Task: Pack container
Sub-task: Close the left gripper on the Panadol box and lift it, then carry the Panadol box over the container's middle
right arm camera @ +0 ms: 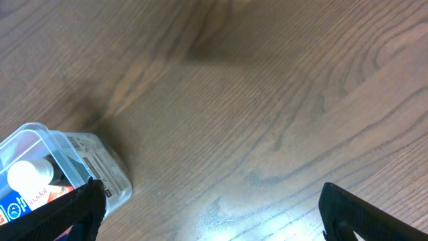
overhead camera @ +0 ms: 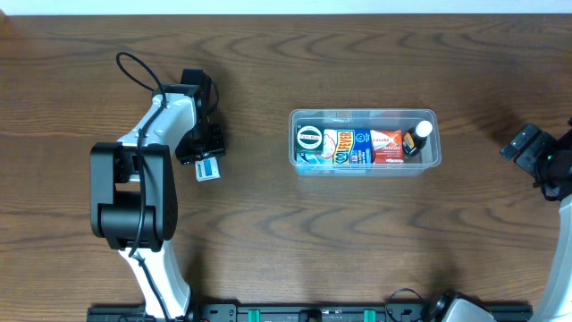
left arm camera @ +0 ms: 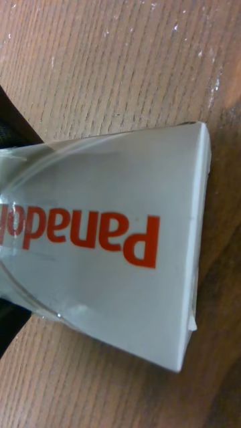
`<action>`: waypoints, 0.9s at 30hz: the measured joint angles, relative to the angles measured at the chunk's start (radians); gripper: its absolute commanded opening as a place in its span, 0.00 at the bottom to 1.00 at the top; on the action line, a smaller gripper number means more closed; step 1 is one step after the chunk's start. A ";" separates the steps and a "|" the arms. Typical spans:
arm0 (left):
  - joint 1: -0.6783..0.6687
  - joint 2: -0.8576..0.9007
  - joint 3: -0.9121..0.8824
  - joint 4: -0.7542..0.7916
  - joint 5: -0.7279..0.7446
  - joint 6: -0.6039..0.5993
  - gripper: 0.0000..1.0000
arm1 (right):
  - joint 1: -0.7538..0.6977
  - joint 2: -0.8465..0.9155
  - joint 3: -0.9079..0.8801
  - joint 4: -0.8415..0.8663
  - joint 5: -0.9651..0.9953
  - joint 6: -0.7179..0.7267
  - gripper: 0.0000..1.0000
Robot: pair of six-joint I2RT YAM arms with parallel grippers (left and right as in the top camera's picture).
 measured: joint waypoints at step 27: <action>-0.397 -0.540 0.002 0.303 0.144 0.352 0.46 | 0.000 0.000 0.000 0.000 0.000 0.000 0.99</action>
